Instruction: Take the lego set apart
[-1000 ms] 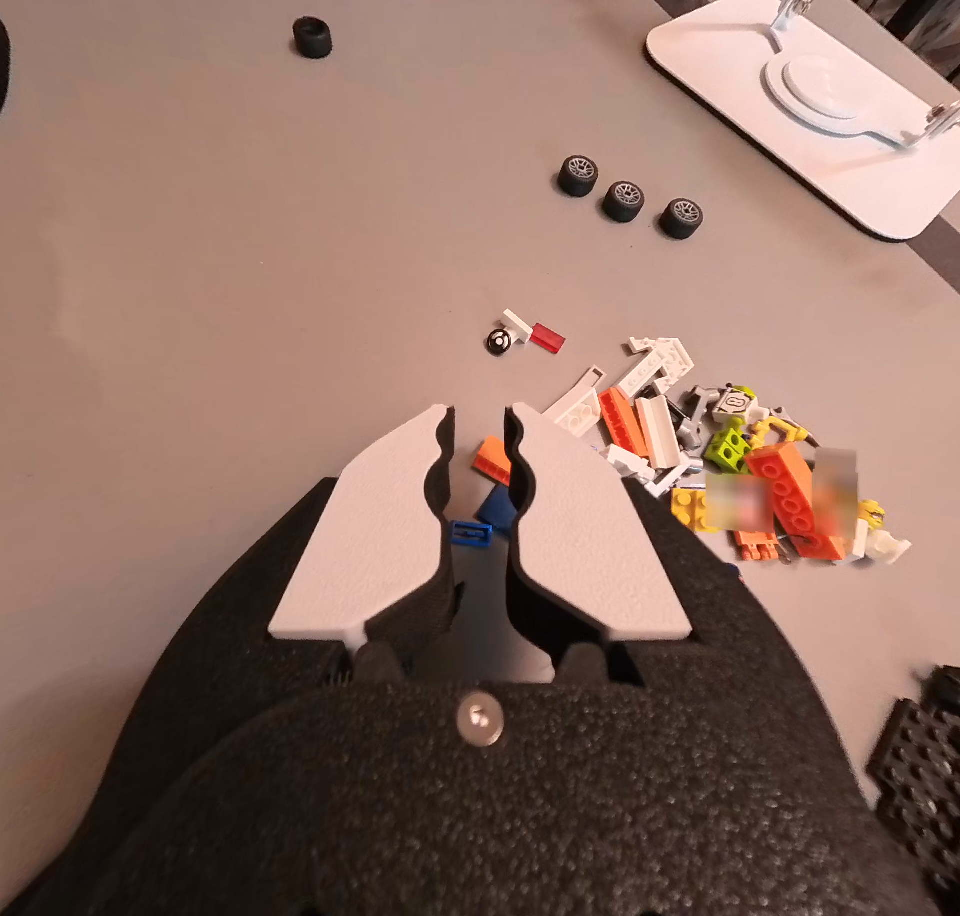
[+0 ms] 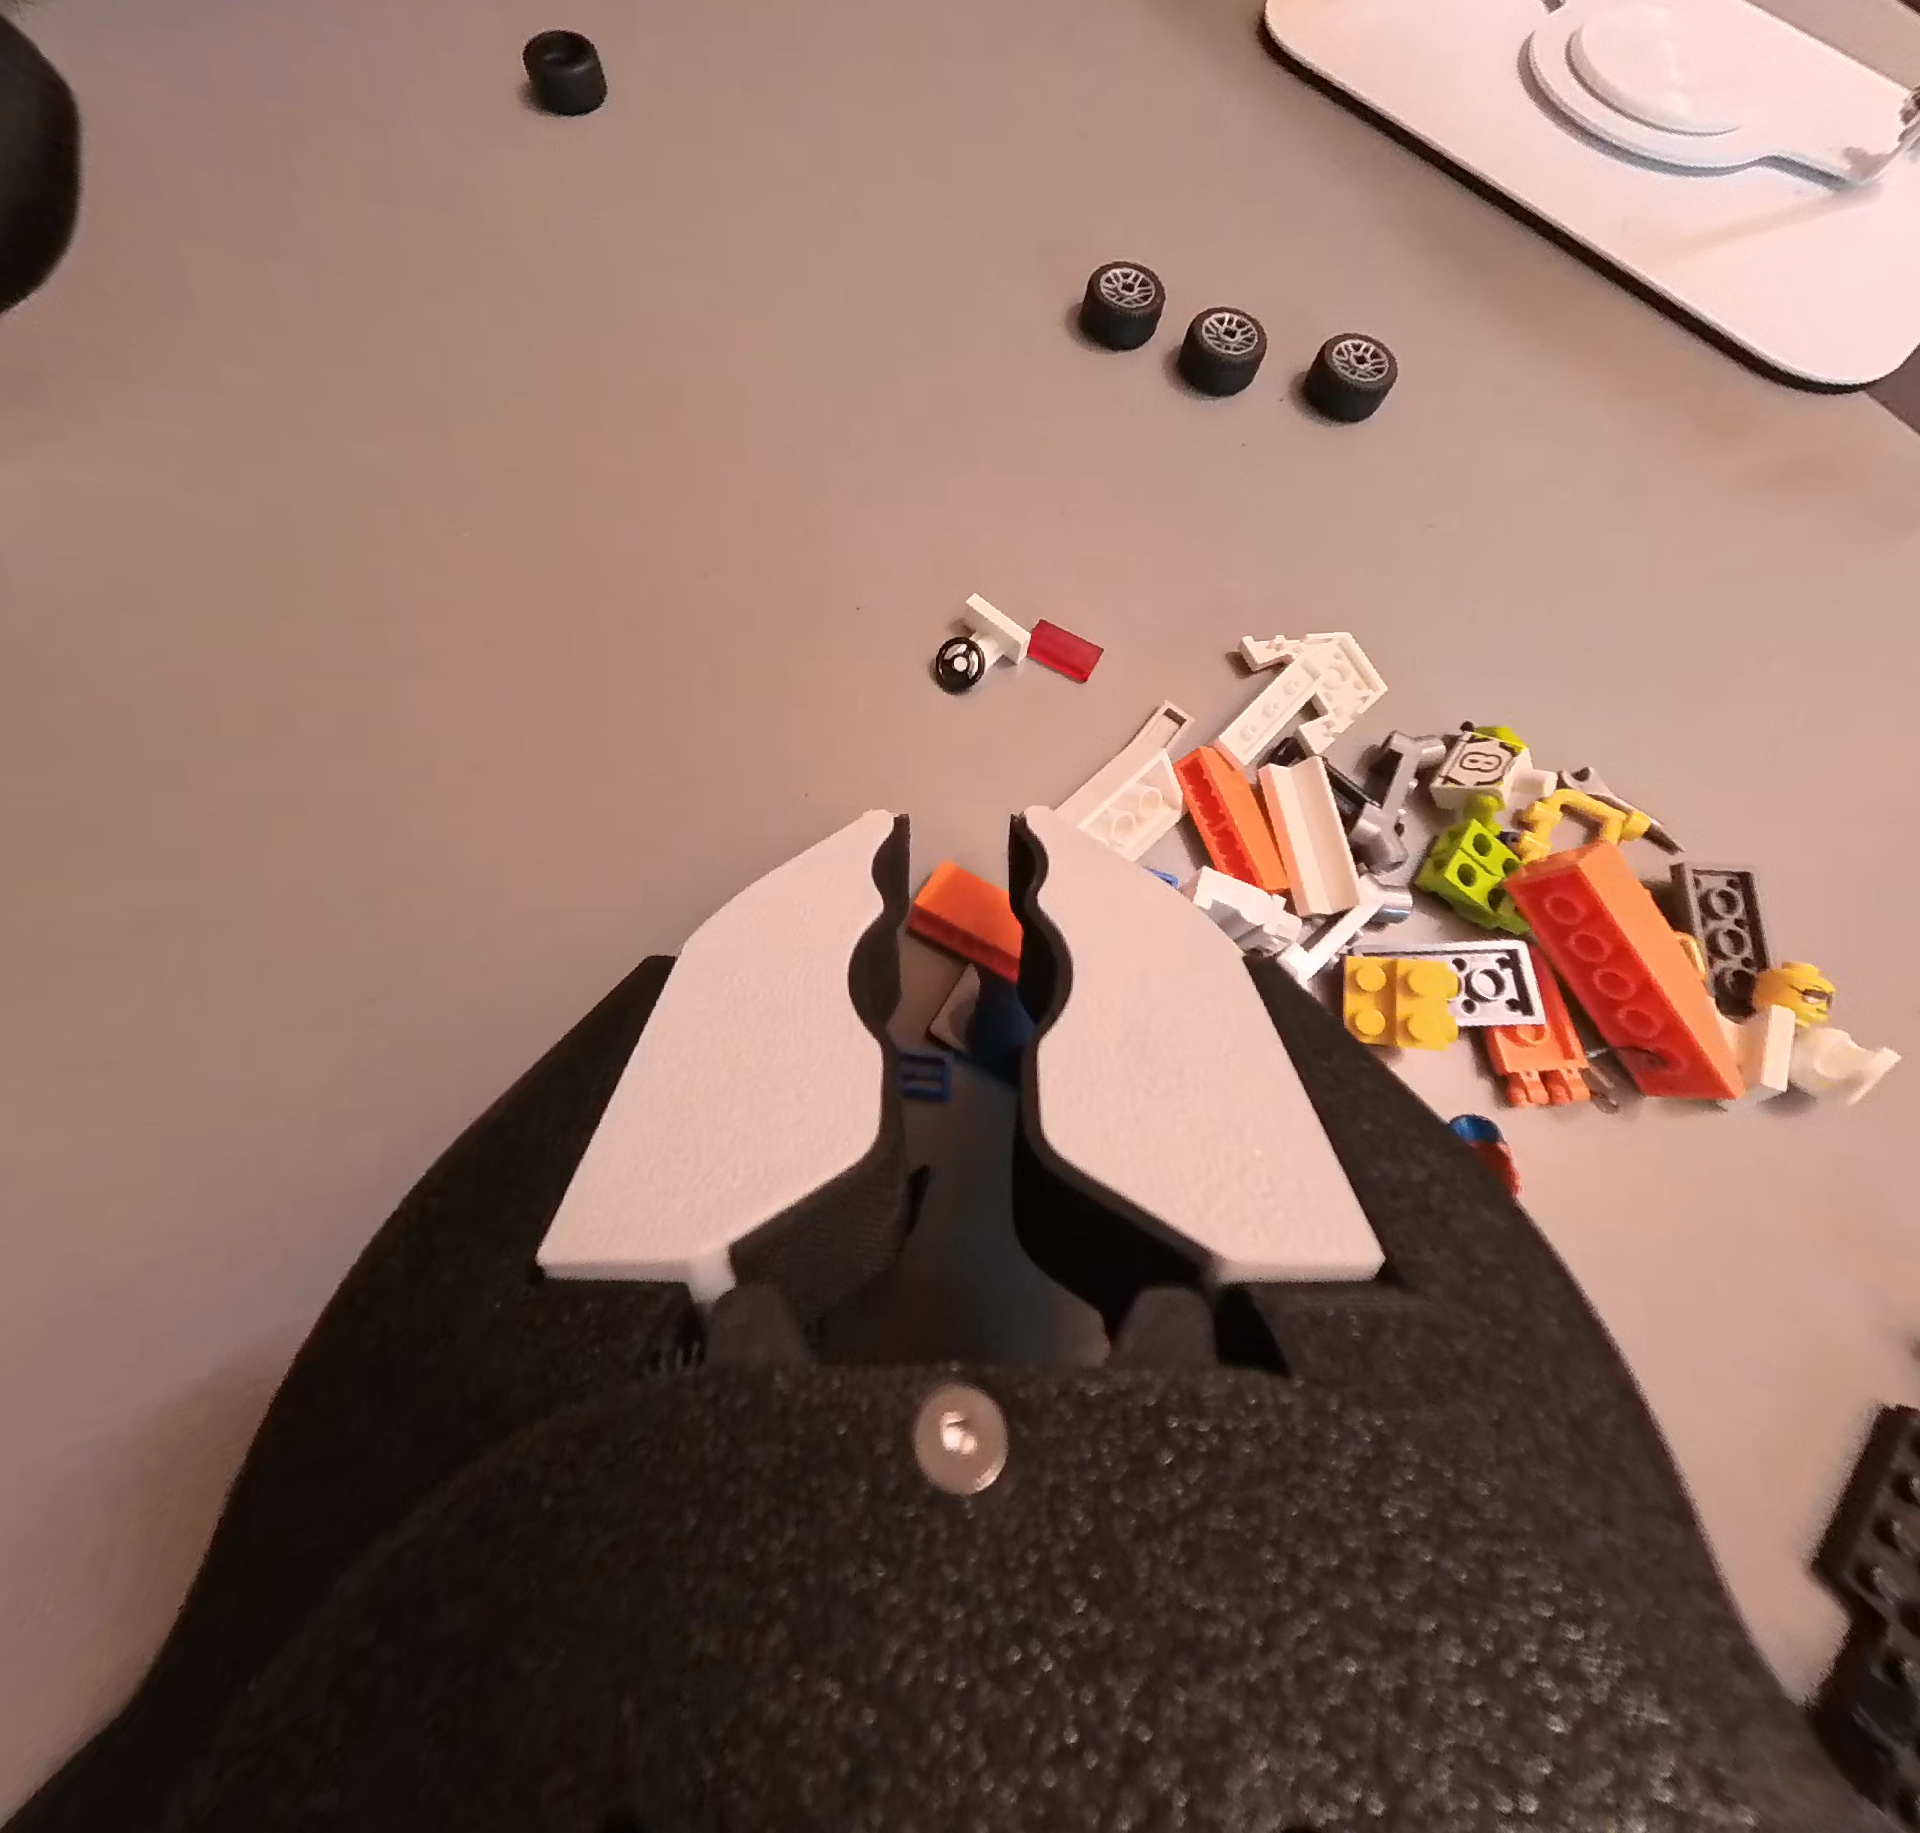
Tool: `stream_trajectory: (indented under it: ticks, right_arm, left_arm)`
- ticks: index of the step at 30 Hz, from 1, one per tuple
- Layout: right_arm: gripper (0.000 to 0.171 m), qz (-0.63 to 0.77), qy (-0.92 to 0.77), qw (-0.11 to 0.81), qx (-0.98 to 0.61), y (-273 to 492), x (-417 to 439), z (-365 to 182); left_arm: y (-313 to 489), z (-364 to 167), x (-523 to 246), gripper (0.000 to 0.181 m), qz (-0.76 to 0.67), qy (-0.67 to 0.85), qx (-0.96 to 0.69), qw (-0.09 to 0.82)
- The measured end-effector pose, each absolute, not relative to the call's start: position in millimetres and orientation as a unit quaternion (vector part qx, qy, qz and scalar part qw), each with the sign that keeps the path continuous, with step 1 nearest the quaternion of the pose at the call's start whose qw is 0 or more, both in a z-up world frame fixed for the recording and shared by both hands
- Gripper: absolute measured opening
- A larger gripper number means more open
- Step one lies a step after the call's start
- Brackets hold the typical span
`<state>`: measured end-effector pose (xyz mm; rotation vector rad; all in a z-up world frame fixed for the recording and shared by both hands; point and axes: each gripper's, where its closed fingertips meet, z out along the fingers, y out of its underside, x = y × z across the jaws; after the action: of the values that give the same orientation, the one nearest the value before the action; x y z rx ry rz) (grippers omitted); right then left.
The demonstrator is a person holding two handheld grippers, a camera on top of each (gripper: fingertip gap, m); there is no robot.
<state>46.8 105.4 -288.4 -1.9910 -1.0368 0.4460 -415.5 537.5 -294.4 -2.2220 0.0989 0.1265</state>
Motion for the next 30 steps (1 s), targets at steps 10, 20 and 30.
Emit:
stream_trajectory:
  ticks: [10,20,30]
  right_arm:
    - [0.018,0.185,-0.406,0.413,-0.794,107,47,-289]
    - [0.018,0.169,-0.417,0.412,-0.792,105,48,-289]
    - [0.018,0.141,-0.446,0.419,-0.778,99,44,-285]
  left_arm:
    - [560,-300,-423,0.015,0.067,0.036,-0.906,0.416]
    - [505,-255,-316,0.015,-0.099,0.261,-0.831,0.481]
    - [244,-201,-149,0.014,-0.362,0.619,-0.619,0.320]
